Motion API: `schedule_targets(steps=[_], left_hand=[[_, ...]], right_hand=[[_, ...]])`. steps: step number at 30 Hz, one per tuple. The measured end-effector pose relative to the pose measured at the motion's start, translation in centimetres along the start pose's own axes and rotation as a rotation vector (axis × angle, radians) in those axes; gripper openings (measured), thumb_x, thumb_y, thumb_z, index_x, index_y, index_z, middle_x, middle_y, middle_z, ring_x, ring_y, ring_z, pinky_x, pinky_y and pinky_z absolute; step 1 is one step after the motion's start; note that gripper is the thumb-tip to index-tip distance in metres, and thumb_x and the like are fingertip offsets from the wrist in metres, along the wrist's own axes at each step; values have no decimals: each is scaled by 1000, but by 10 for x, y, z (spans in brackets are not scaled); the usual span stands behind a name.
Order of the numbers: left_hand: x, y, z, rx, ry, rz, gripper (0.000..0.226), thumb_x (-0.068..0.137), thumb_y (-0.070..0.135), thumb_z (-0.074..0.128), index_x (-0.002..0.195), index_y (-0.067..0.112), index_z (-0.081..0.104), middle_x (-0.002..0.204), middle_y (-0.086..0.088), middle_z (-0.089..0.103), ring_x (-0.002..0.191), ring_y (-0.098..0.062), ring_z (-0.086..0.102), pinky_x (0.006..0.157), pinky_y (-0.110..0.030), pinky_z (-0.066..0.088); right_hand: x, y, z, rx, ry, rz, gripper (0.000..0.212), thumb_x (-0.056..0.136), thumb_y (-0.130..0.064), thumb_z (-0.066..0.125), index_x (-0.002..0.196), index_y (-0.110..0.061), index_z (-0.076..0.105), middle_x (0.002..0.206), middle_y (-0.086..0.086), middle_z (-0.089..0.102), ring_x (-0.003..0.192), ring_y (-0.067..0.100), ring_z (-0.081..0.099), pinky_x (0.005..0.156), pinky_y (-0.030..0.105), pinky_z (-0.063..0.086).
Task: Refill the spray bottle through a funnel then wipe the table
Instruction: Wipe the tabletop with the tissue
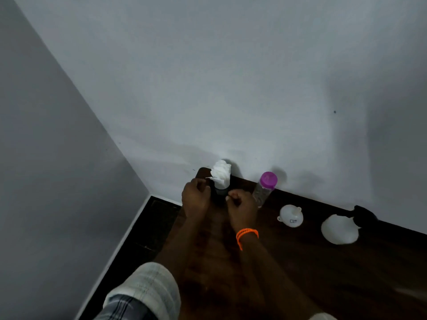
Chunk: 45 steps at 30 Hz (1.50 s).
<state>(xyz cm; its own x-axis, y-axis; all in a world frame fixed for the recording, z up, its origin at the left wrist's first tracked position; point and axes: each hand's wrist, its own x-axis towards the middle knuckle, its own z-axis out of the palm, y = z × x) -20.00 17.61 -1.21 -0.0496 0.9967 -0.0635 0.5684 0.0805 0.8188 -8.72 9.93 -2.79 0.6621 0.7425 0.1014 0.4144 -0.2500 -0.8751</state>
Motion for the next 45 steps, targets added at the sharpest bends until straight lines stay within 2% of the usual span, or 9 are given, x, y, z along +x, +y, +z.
schedule_targets(steps=[6, 14, 18, 25, 32, 35, 38, 43, 45], left_hand=[[16, 17, -16, 8, -119, 220, 33, 80, 11, 73, 110, 24, 74, 97, 1, 70, 94, -14, 62, 73, -21, 39], [23, 9, -14, 120, -218, 194, 26, 83, 30, 68, 105, 25, 79, 111, -5, 71, 104, -24, 66, 82, -26, 46], [24, 5, -14, 76, -221, 147, 22, 84, 20, 70, 104, 27, 79, 112, -3, 70, 106, -23, 66, 88, -32, 51], [23, 2, -17, 91, -278, 145, 33, 77, 34, 63, 105, 26, 78, 110, -6, 70, 106, -25, 66, 87, -30, 49], [16, 14, -24, 24, -223, 205, 39, 78, 35, 51, 99, 16, 78, 86, 10, 65, 86, -14, 62, 72, -21, 40], [13, 16, -29, 26, -228, 247, 38, 75, 35, 51, 92, 14, 78, 95, -3, 72, 87, -17, 64, 75, -29, 49], [12, 15, -32, 24, -214, 268, 30, 79, 29, 58, 94, 14, 78, 98, -6, 72, 92, -22, 66, 78, -33, 52], [15, 10, -39, -52, -168, 369, 27, 77, 18, 70, 104, 17, 75, 90, 22, 57, 95, -23, 65, 79, -31, 49], [17, 9, -37, -125, -213, 319, 26, 77, 16, 76, 102, 21, 76, 90, 26, 59, 95, -19, 68, 83, -32, 51]], right_hand=[[27, -30, 18, -35, 21, -18, 29, 79, 3, 72, 104, -11, 76, 103, 12, 66, 89, 20, 63, 82, 13, 40], [36, -27, 25, -179, -80, 73, 22, 80, -3, 74, 100, -12, 77, 106, 16, 65, 98, 33, 66, 85, 27, 45], [35, -24, 28, -184, -76, 89, 23, 81, -4, 74, 102, -13, 76, 107, 15, 65, 98, 33, 67, 89, 33, 50], [42, -18, 29, -255, -126, 88, 14, 86, -6, 68, 87, -16, 77, 104, 15, 65, 97, 34, 67, 77, 21, 38], [35, -11, 33, -187, -234, 3, 23, 85, -18, 78, 107, -21, 76, 112, 6, 62, 103, 24, 67, 86, 27, 50], [37, -12, 34, -236, -223, 11, 14, 89, -21, 75, 103, -18, 79, 111, 9, 65, 102, 28, 67, 82, 25, 47], [36, -20, 30, -226, -152, -9, 7, 87, -10, 72, 92, -12, 78, 104, 13, 66, 98, 31, 66, 77, 21, 38], [43, -37, 20, -34, -80, -4, 6, 86, -6, 72, 88, -9, 68, 90, 5, 66, 89, 26, 63, 75, 22, 41], [48, -50, 11, 69, -61, 28, 4, 89, -6, 69, 91, -8, 67, 89, 1, 67, 90, 22, 63, 72, 10, 41]])
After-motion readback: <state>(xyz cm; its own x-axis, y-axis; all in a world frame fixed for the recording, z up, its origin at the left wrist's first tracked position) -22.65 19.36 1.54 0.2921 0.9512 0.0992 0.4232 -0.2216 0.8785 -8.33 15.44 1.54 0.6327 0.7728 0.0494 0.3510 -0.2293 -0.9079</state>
